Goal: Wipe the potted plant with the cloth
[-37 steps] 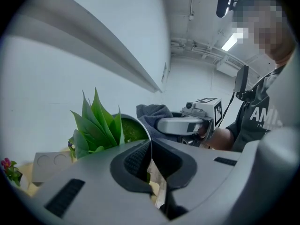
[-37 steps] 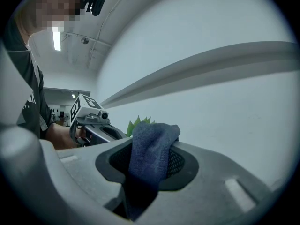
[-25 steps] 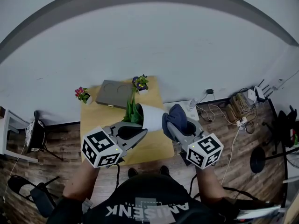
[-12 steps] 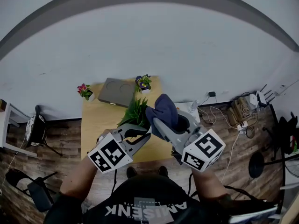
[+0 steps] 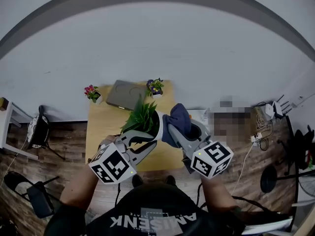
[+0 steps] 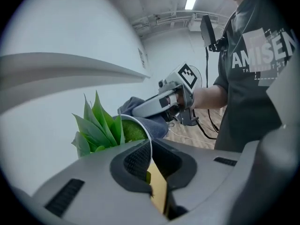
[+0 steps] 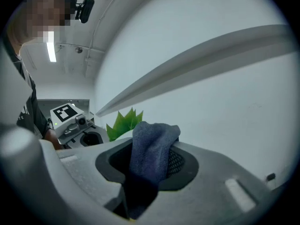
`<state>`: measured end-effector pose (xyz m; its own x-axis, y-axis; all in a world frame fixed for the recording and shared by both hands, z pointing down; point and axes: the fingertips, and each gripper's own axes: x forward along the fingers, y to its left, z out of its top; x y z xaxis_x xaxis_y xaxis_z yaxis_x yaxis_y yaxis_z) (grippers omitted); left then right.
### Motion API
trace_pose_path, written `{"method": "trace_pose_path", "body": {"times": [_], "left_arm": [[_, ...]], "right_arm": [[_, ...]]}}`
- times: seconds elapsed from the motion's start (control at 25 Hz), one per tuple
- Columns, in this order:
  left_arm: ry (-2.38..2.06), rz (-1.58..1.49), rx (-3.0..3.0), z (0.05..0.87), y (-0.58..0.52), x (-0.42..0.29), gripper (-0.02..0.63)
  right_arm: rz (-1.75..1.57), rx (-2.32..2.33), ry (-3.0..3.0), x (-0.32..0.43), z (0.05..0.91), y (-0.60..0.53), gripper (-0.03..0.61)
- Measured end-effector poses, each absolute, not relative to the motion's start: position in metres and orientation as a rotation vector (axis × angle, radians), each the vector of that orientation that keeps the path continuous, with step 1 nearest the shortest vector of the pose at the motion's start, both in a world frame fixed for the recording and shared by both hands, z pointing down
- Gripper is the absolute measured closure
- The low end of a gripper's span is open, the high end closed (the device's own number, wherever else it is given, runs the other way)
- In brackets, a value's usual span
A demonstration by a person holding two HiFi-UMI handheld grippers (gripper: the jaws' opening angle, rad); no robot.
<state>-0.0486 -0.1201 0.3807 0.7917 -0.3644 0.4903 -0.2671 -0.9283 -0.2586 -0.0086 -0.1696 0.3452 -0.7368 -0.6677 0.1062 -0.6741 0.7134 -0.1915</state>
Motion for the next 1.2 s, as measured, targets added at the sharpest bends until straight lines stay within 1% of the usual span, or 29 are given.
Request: {"method": "trace_pose_path", "body": {"times": [0.32,0.56,0.72,0.88,1.04,1.2], "left_arm": [[0.469,-0.812,-2.779,0.378,-0.121,-0.052,0.606],[0.343,-0.860,-2.662,0.386,-0.112,-0.053,0.606],[0.277,-0.921,-2.614,0.392,-0.114,-0.055,0.606],[0.220,-0.961,-2.568,0.394,-0.119,-0.054,0.606],[0.202,-0.926,-2.534,0.387,-0.116,-0.048,0.606],[0.154,-0.878,-2.510,0.377,-0.106,-0.049,0.606]], "right_arm": [[0.521,1.250,-2.798,0.023,0.388,-0.181,0.451],[0.551,1.251,-2.757,0.039,0.398,-0.186,0.451],[0.501,1.234,-2.808,0.041,0.372,-0.190,0.451],[0.407,1.107,-2.936,0.013,0.325,-0.187,0.451],[0.340,1.026,-2.991,-0.014,0.298,-0.180,0.451],[0.339,1.048,-2.983,-0.019,0.294,-0.183,0.451]]}}
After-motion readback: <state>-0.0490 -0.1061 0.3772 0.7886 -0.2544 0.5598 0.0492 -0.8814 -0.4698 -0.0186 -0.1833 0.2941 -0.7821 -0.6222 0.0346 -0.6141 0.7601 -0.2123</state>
